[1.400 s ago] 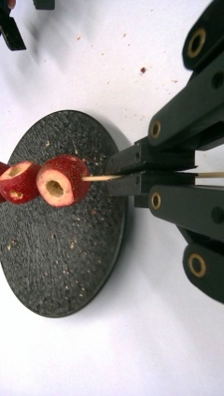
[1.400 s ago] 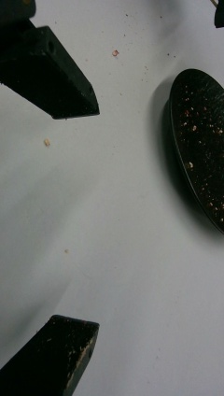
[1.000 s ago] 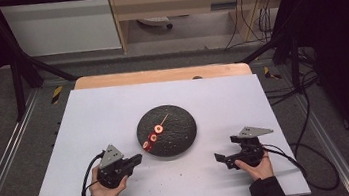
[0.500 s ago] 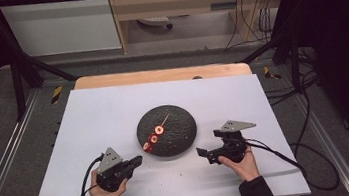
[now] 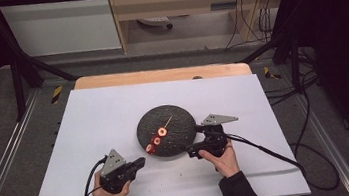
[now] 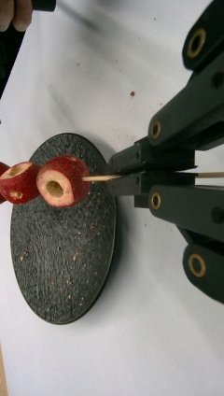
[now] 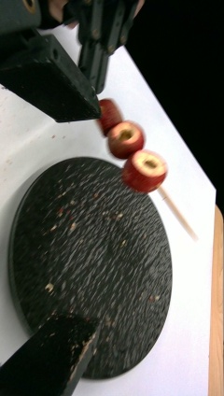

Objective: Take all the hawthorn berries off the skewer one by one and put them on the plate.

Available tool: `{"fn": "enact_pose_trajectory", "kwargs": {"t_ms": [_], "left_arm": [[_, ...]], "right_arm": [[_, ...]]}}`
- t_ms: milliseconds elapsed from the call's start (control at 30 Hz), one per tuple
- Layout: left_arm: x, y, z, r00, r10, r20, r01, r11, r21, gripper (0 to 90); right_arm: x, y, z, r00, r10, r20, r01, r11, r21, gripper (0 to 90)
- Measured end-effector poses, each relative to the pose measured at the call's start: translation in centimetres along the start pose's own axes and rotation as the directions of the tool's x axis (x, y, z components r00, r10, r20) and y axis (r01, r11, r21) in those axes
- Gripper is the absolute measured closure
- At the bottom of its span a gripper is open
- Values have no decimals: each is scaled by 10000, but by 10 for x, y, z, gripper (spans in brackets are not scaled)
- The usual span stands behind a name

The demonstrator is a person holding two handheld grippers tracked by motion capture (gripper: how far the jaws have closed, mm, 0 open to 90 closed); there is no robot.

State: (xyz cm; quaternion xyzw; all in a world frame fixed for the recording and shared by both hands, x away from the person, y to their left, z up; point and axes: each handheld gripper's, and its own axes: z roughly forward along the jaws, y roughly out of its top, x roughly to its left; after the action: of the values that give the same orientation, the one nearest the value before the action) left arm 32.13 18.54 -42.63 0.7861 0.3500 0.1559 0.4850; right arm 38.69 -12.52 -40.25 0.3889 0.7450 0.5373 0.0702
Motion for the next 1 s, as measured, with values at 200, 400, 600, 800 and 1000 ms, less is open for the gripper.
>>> {"fn": "enact_pose_trajectory", "kwargs": {"t_ms": [200, 400, 600, 800, 1000], "left_arm": [[-3, 0, 0, 10000, 69, 33, -69, 10000, -66, 882], [-9, 0, 2, 9997, 213, 155, -211, 9997, -100, 881], [-15, 0, 4, 9991, 345, 254, -342, 9993, -128, 882], [-18, 0, 4, 9985, 467, 269, -460, 9986, -269, 882], [-18, 0, 3, 9986, 473, 220, -465, 9983, -346, 882]], "right_arm": [[5, 5, 12, 9987, 252, -447, -259, 9995, -151, 100], [3, 6, 21, 9948, 728, -705, -743, 9971, -182, 193], [0, 6, 27, 9898, 1097, -906, -1137, 9927, -394, 328], [-1, 6, 30, 9810, 1443, -1297, -1515, 9873, -475, 478], [-1, 6, 30, 9716, 1664, -1680, -1738, 9843, -300, 604]]}}
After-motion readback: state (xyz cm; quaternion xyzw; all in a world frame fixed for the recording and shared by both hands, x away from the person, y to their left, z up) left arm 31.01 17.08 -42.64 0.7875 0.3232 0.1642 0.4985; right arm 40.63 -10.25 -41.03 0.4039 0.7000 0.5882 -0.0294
